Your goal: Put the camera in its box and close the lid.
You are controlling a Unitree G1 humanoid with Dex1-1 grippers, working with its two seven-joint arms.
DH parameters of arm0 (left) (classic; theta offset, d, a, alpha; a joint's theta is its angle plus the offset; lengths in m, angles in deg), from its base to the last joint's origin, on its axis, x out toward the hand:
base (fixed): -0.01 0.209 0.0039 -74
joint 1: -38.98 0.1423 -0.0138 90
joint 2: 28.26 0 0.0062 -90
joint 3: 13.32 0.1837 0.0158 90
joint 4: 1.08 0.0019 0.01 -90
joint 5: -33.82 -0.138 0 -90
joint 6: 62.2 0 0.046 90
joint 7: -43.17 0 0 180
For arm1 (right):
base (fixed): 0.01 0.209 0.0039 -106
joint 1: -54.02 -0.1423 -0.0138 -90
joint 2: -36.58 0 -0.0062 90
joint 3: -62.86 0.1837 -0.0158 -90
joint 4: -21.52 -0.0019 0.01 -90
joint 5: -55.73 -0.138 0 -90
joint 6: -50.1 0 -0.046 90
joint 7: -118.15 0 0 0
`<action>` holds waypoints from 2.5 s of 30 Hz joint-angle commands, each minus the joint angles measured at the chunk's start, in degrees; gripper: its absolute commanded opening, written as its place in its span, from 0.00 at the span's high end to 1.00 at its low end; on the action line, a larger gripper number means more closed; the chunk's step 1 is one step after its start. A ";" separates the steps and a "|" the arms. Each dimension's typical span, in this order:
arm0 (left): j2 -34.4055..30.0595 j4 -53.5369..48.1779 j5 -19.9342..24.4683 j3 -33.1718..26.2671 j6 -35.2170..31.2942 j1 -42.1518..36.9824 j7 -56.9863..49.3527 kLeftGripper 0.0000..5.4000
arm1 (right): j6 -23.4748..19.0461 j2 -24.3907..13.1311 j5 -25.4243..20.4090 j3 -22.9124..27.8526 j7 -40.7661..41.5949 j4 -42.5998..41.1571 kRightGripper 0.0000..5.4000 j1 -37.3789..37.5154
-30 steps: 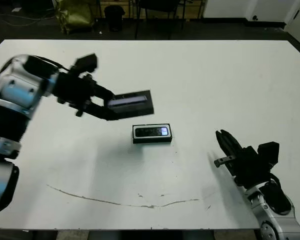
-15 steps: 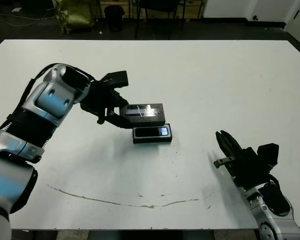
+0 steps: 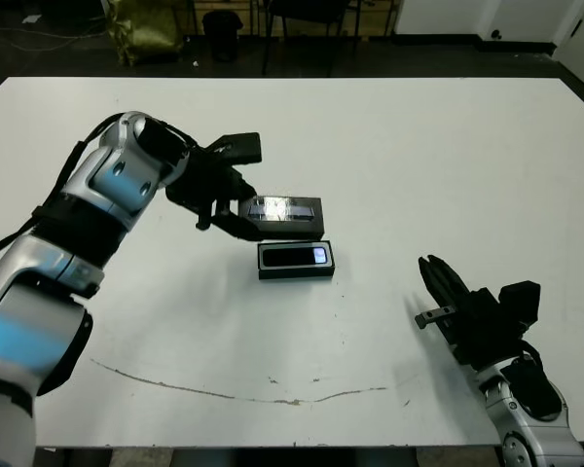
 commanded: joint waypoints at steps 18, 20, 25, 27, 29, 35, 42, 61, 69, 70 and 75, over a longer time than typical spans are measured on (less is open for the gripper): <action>4.33 4.11 -1.76 1.12 -4.17 -4.16 4.59 0.56 | -0.66 -0.10 4.07 -2.13 -2.55 -1.09 1.00 0.89; 4.53 3.54 -2.14 1.66 -4.68 -4.17 4.68 0.56 | -0.70 0.21 3.54 -2.09 -2.54 -1.15 1.00 0.97; 5.51 2.77 -4.05 3.25 -6.12 -3.98 3.26 0.56 | -1.99 0.10 3.15 -1.73 -2.78 -1.78 1.00 1.25; 5.88 2.57 -4.95 3.94 -6.50 -3.84 2.68 0.56 | -2.32 0.08 3.29 -1.68 -2.95 -2.05 1.00 1.43; 6.08 2.41 -5.68 4.45 -6.71 -3.66 2.55 0.56 | -2.90 0.00 3.53 -1.73 -3.14 -2.42 1.00 1.57; 6.72 3.45 -5.74 4.89 -8.89 -3.78 4.18 0.56 | -3.91 -0.15 3.54 -1.82 -3.46 -2.89 1.00 1.58; 7.85 4.14 -6.21 5.98 -11.47 -4.66 5.26 0.56 | -4.20 0.05 3.71 -1.97 -3.75 -3.28 1.00 1.78; 8.74 3.23 -6.92 6.83 -13.62 -4.44 5.83 0.56 | -5.23 0.42 3.76 -2.25 -4.58 -4.01 1.00 2.33; 8.74 3.19 -7.35 8.01 -13.72 -4.55 5.99 0.56 | -4.72 0.43 2.99 -2.02 -3.99 -3.51 1.00 2.38; 8.69 3.18 -7.34 8.05 -13.58 -4.52 6.06 0.56 | -4.53 0.45 3.15 -2.04 -4.05 -3.40 1.00 2.37; 8.48 3.34 -7.19 8.23 -12.76 -4.49 6.93 0.56 | -4.93 0.48 3.34 -2.18 -4.30 -3.77 1.00 2.44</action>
